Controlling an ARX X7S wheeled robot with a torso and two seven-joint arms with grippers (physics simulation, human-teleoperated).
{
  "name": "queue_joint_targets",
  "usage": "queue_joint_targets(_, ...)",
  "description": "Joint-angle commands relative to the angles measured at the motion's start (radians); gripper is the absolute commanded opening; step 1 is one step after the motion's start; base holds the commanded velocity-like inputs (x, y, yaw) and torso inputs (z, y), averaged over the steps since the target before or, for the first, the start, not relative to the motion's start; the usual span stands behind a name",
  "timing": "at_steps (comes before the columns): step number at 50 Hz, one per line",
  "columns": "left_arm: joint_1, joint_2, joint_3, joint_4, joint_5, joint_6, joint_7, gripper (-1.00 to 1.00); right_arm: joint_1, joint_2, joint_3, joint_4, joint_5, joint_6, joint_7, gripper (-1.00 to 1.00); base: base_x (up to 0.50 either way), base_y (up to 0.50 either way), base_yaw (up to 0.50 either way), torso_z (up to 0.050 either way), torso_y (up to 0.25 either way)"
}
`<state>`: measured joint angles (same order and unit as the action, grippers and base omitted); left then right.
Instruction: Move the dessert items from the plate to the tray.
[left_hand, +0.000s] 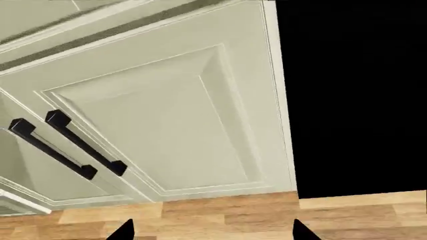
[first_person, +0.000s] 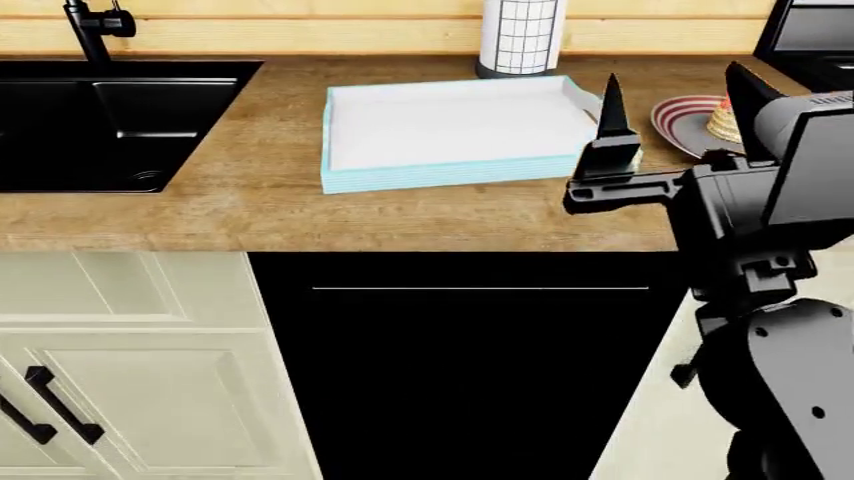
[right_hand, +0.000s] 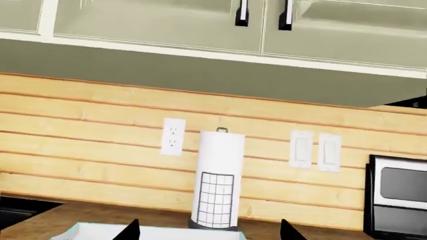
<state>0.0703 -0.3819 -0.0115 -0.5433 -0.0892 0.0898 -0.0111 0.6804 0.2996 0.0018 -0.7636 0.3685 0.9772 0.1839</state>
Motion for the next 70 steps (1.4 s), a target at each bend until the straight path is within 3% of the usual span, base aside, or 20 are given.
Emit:
queue_joint_targets(1, 0.008, -0.001, -0.005, -0.765, 0.044, 0.365, -0.002, 1.00, 0.353, 0.102, -0.046, 0.225, 0.030, 0.188, -0.066, 1.00, 0.00, 0.00, 0.00, 0.000, 0.000)
queue_joint_targets(6, 0.111, 0.020, -0.045, -0.765, 0.050, 0.339, -0.021, 1.00, 0.469, 0.140, -0.119, 0.455, -0.019, 0.111, -0.119, 1.00, 0.00, 0.00, 0.00, 0.000, 0.000)
queue_joint_targets(11, 0.150, 0.056, -0.052, -0.765, 0.086, 0.310, -0.024, 1.00, 0.482, 0.132, -0.123, 0.531, -0.032, 0.084, -0.118, 1.00, 0.00, 0.00, 0.00, 0.000, 0.000)
queue_joint_targets(42, 0.145, 0.082, -0.057, -0.766, 0.089, 0.307, -0.106, 1.00, 0.422, 0.114, -0.095, 0.452, 0.028, 0.146, -0.117, 1.00, 0.43, -0.12, 0.00, 0.000, 0.000)
queue_joint_targets(60, 0.143, 0.076, -0.010, -0.766, 0.097, 0.292, -0.074, 1.00, 0.438, 0.113, -0.111, 0.449, 0.030, 0.161, -0.107, 1.00, 0.21, -0.46, 0.00, 0.000, 0.000)
queue_joint_targets(70, 0.143, 0.075, 0.000, -0.766, 0.090, 0.288, -0.070, 1.00, 0.445, 0.119, -0.133, 0.437, 0.033, 0.187, -0.106, 1.00, 0.14, -0.01, 0.00, 0.000, 0.002)
